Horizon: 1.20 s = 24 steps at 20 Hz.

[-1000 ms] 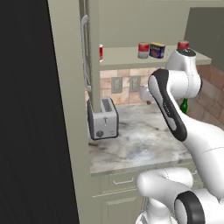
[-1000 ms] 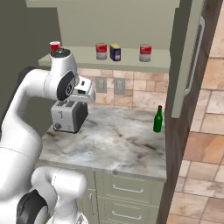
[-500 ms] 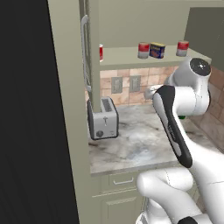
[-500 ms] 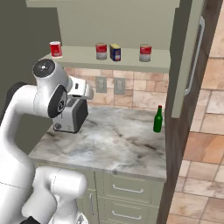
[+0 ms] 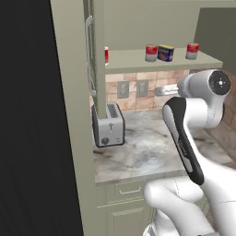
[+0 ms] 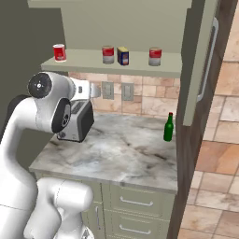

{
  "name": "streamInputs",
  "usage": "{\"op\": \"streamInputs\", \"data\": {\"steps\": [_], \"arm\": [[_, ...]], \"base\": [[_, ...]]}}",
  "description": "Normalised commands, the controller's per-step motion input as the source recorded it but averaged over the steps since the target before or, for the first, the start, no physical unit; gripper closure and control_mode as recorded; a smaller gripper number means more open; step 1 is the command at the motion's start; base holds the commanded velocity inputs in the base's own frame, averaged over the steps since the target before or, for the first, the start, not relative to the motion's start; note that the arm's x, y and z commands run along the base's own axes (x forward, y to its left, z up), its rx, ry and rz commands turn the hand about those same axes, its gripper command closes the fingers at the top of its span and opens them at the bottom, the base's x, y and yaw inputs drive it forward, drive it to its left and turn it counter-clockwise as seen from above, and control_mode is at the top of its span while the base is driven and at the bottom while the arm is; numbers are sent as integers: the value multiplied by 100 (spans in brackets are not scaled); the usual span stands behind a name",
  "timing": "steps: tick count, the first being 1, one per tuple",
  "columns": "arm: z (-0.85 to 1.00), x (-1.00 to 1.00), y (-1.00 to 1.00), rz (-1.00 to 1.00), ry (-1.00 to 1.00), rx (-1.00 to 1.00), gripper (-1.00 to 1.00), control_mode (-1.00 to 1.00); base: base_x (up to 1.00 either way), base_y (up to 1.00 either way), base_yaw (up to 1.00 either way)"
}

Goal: Stack two cans on top of the other two cans in the cabinet.

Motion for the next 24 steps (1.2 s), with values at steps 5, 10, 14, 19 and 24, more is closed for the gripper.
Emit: {"op": "streamInputs", "data": {"steps": [5,10,14,19,24], "arm": [[36,13,-3,1,-1,0,-100,-100],[37,21,-6,0,1,0,-100,-100],[30,27,-2,0,0,0,-100,-100],[29,35,0,0,0,4,-100,-100],[19,43,-1,0,0,0,-100,-100]], "base": [[0,0,0],[0,0,0],[0,0,0],[0,0,0],[0,0,0]]}}
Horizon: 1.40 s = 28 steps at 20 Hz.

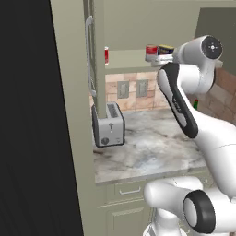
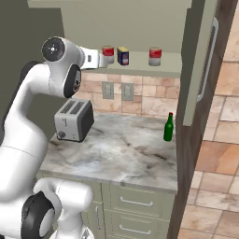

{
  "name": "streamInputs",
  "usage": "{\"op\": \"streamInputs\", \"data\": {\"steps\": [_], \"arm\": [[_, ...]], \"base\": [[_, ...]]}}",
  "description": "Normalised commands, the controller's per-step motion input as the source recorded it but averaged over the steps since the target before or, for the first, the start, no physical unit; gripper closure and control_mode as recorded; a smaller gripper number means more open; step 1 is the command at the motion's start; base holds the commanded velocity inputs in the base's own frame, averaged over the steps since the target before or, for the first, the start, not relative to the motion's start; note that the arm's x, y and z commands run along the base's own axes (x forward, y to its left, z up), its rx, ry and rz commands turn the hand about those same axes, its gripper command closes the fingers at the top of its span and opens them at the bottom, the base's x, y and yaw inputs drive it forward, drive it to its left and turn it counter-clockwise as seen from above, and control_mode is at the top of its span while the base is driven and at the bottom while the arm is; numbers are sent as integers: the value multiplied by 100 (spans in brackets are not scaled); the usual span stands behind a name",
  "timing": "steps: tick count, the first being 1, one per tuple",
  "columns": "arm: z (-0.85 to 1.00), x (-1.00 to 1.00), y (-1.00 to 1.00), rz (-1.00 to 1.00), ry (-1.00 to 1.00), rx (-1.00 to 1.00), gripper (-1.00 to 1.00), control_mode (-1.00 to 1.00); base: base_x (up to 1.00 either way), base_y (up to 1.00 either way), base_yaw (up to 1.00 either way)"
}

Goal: Stack two cans on top of the other two cans in the cabinet.

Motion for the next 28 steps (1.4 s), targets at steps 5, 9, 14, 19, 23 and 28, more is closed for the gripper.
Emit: {"op": "streamInputs", "data": {"steps": [5,9,14,19,23,28], "arm": [[3,37,0,-2,2,0,-100,-100],[-6,38,-3,-1,1,1,-100,-100],[-7,37,-2,0,0,3,-100,-100],[-5,31,-1,-2,0,5,-100,-100],[-6,27,-6,-3,0,9,-100,-100],[-10,28,-6,-3,0,4,-100,-100]], "base": [[0,0,0],[0,0,0],[0,0,0],[0,0,0],[0,0,0],[0,0,0]]}}
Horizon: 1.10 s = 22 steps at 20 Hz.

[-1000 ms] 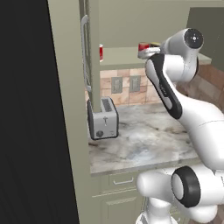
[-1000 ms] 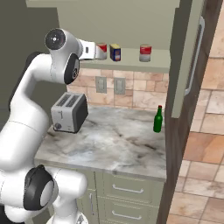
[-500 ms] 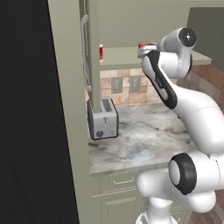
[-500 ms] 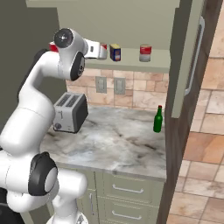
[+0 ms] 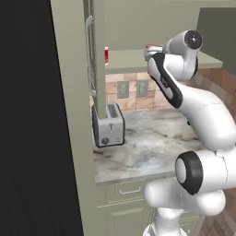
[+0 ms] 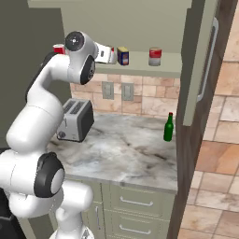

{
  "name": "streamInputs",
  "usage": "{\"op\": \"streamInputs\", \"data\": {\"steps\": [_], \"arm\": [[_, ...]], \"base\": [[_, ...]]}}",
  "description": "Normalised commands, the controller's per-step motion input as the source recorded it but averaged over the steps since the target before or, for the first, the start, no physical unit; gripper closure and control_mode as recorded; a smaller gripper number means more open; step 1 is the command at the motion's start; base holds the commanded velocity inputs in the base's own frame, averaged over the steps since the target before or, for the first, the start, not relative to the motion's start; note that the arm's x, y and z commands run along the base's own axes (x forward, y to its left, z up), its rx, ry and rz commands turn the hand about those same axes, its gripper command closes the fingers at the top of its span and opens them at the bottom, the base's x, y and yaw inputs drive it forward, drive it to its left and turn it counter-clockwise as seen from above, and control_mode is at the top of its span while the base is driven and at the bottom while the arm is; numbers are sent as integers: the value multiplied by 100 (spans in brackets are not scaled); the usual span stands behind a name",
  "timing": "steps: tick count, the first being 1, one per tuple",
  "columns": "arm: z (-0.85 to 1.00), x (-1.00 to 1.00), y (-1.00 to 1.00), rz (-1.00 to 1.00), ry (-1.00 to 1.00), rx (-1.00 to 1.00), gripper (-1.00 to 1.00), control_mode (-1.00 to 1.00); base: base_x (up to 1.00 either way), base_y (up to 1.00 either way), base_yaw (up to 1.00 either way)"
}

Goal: Stack two cans on top of the other two cans in the cabinet.

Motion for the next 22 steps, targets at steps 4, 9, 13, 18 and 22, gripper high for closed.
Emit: {"op": "streamInputs", "data": {"steps": [4,9,13,18,22], "arm": [[-9,26,-8,0,0,0,-100,-100],[-6,29,-5,0,0,0,-100,-100],[0,29,0,0,0,0,-100,-100],[0,26,0,0,0,0,-100,-100],[-6,21,0,0,0,0,-100,-100]], "base": [[0,0,0],[0,0,0],[0,0,0],[0,0,0],[0,0,0]]}}
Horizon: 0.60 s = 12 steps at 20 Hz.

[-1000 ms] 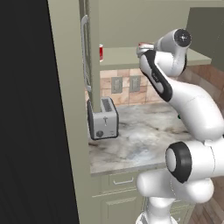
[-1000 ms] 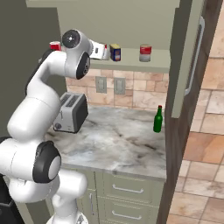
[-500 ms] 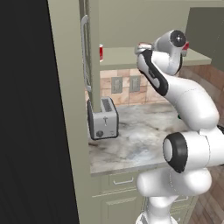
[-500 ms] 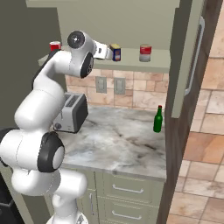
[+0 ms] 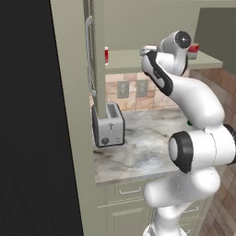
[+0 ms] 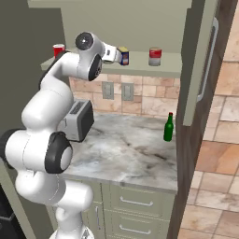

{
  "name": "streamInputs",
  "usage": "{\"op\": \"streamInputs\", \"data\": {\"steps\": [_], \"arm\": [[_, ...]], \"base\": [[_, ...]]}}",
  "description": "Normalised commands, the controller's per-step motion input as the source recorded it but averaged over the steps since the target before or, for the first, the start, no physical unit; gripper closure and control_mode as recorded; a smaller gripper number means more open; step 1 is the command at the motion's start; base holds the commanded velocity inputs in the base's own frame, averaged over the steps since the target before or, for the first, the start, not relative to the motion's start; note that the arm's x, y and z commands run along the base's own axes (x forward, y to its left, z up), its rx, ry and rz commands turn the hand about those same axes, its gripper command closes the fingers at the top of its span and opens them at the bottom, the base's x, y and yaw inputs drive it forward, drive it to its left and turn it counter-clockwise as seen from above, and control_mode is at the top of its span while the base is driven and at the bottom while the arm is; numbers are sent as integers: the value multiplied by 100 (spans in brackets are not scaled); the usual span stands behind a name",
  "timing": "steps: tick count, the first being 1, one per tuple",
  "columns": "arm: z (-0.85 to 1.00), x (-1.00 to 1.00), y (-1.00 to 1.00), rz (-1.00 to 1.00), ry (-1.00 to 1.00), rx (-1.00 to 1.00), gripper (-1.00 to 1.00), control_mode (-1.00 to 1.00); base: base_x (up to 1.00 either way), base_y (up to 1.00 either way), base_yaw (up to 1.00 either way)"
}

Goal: Stack two cans on top of the other two cans in the cabinet.

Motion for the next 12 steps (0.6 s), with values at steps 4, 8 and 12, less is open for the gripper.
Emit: {"op": "streamInputs", "data": {"steps": [4,8,12], "arm": [[-8,25,0,0,0,0,-100,-100],[-17,19,0,0,0,0,-100,-100],[-12,21,-1,0,0,0,-100,-100]], "base": [[0,0,0],[0,0,0],[0,0,0]]}}
